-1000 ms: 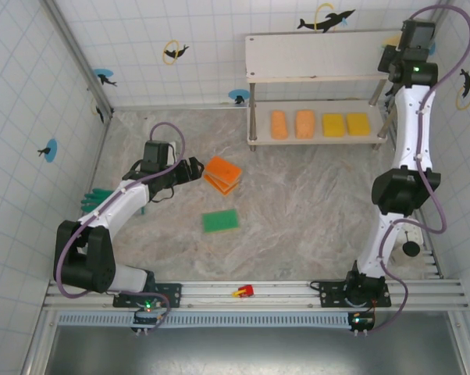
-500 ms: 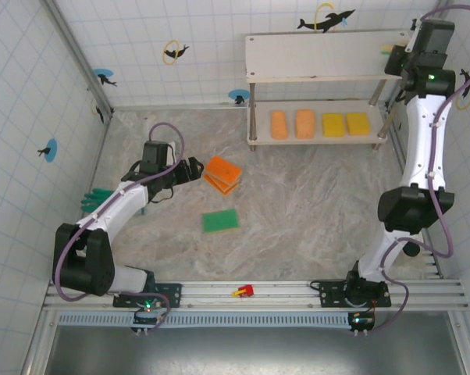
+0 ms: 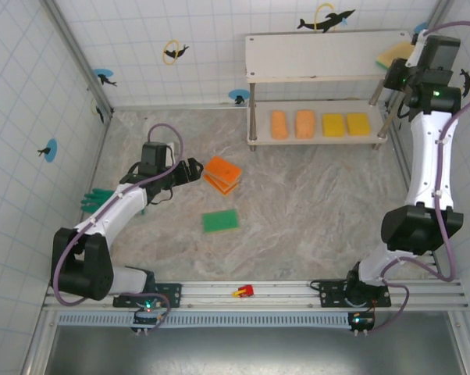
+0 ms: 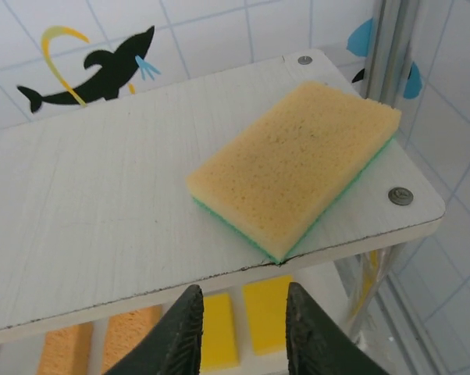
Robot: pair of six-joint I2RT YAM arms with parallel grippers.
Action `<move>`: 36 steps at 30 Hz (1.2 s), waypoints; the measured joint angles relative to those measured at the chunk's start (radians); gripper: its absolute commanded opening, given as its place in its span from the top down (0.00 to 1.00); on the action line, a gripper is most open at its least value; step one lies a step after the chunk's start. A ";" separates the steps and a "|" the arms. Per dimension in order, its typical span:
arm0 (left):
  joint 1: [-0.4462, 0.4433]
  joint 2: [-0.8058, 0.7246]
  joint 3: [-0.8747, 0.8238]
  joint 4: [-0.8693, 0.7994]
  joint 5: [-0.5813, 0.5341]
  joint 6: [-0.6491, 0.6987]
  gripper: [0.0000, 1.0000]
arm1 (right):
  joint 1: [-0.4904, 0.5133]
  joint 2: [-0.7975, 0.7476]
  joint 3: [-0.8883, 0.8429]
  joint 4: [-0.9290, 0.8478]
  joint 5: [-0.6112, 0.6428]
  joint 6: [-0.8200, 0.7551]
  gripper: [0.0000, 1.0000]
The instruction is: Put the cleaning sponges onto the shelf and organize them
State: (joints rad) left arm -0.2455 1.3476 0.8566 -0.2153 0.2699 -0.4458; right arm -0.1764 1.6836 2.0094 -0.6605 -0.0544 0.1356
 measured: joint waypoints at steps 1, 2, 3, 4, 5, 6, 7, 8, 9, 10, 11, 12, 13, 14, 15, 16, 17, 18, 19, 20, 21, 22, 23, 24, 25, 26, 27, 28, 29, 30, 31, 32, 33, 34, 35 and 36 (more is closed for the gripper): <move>0.000 -0.003 0.000 0.000 0.000 0.000 0.03 | -0.008 0.003 0.005 -0.003 -0.012 0.018 0.56; 0.000 -0.006 0.000 0.000 0.000 0.000 0.03 | -0.015 0.010 0.015 -0.007 -0.022 0.035 0.52; 0.000 -0.010 0.000 0.000 0.000 0.000 0.03 | -0.021 0.022 0.032 -0.011 -0.029 0.048 0.48; 0.000 -0.013 0.000 0.000 0.000 0.000 0.03 | -0.023 0.038 0.058 -0.016 -0.032 0.063 0.44; 0.000 -0.016 0.000 0.000 0.000 0.000 0.03 | -0.023 0.052 0.080 -0.021 -0.034 0.072 0.40; 0.000 -0.018 0.000 0.000 0.000 0.000 0.03 | -0.021 0.068 0.105 -0.024 -0.035 0.082 0.38; 0.000 -0.019 0.000 0.000 0.000 0.000 0.03 | -0.018 0.082 0.126 -0.028 -0.032 0.088 0.36; 0.000 -0.020 0.000 0.000 0.000 0.000 0.03 | -0.012 0.096 0.145 -0.033 -0.027 0.090 0.34; 0.000 -0.021 0.000 -0.001 0.000 0.000 0.03 | -0.005 0.108 0.161 -0.037 -0.021 0.093 0.31; 0.000 -0.021 0.000 -0.001 0.000 0.000 0.03 | 0.002 0.119 0.174 -0.041 -0.013 0.093 0.30; 0.000 -0.021 0.000 -0.002 0.000 0.000 0.03 | 0.013 0.132 0.189 -0.047 0.000 0.092 0.28; 0.000 -0.021 0.000 -0.002 0.000 0.000 0.03 | 0.023 0.143 0.200 -0.055 0.013 0.091 0.27; 0.000 -0.021 0.000 -0.003 0.000 0.000 0.03 | 0.035 0.153 0.212 -0.068 0.027 0.091 0.26; 0.000 -0.021 0.000 -0.005 0.000 0.000 0.03 | 0.047 0.163 0.225 -0.079 0.038 0.088 0.25; 0.000 -0.021 0.000 -0.006 0.000 0.000 0.03 | 0.056 0.173 0.237 -0.090 0.052 0.087 0.25; 0.000 -0.021 0.000 -0.007 0.000 0.000 0.03 | 0.065 0.180 0.244 -0.098 0.063 0.087 0.25; 0.000 -0.021 0.000 -0.008 0.000 0.000 0.03 | 0.074 0.185 0.247 -0.102 0.076 0.086 0.25; 0.000 -0.021 0.000 -0.008 0.000 0.000 0.03 | 0.081 0.191 0.249 -0.106 0.091 0.083 0.25; 0.000 -0.021 0.000 -0.008 0.000 0.000 0.03 | 0.086 0.193 0.249 -0.111 0.105 0.079 0.25; 0.000 -0.021 0.000 -0.008 0.000 0.000 0.03 | 0.091 0.197 0.249 -0.119 0.121 0.075 0.25; 0.000 -0.021 0.000 -0.008 0.000 0.000 0.03 | 0.093 0.199 0.249 -0.125 0.142 0.068 0.25; 0.000 -0.021 0.000 -0.008 0.000 0.000 0.03 | 0.098 0.201 0.249 -0.129 0.159 0.061 0.25; 0.000 -0.021 0.000 -0.008 0.000 0.000 0.03 | 0.101 0.203 0.249 -0.134 0.179 0.053 0.25; 0.000 -0.021 0.000 -0.008 0.000 0.000 0.03 | 0.103 0.204 0.249 -0.139 0.200 0.044 0.25; 0.000 -0.021 0.000 -0.007 0.000 0.000 0.03 | 0.105 0.204 0.249 -0.143 0.216 0.037 0.25; 0.000 -0.021 0.000 -0.007 0.000 0.000 0.03 | 0.105 0.204 0.249 -0.146 0.233 0.029 0.25; 0.000 -0.021 0.000 -0.007 0.000 0.000 0.03 | 0.106 0.204 0.249 -0.147 0.246 0.024 0.25; 0.000 -0.021 0.000 -0.007 0.000 0.000 0.03 | 0.105 0.204 0.249 -0.148 0.257 0.018 0.25; 0.000 -0.021 0.000 -0.007 0.000 0.000 0.03 | 0.105 0.204 0.249 -0.149 0.267 0.012 0.25; 0.000 -0.021 0.000 -0.007 0.000 0.000 0.03 | 0.106 0.205 0.250 -0.149 0.277 0.007 0.25; 0.000 -0.021 0.000 -0.007 0.000 0.000 0.03 | 0.105 0.207 0.250 -0.149 0.285 0.003 0.25; 0.000 -0.021 0.000 -0.007 0.000 0.000 0.03 | 0.105 0.209 0.251 -0.149 0.293 0.000 0.25; 0.000 -0.021 0.000 -0.007 0.000 0.000 0.03 | 0.106 0.213 0.252 -0.150 0.301 -0.004 0.25; 0.000 -0.021 0.000 -0.007 0.000 0.000 0.03 | 0.105 0.217 0.254 -0.149 0.307 -0.007 0.25; 0.000 -0.021 0.000 -0.007 0.000 0.000 0.03 | 0.105 0.222 0.254 -0.148 0.312 -0.009 0.25; 0.000 -0.021 0.000 -0.007 0.000 0.000 0.03 | 0.105 0.228 0.254 -0.148 0.318 -0.011 0.26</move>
State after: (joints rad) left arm -0.2459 1.3262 0.8566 -0.2226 0.2699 -0.4458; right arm -0.0719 1.9114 2.2635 -0.8082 0.2634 0.1249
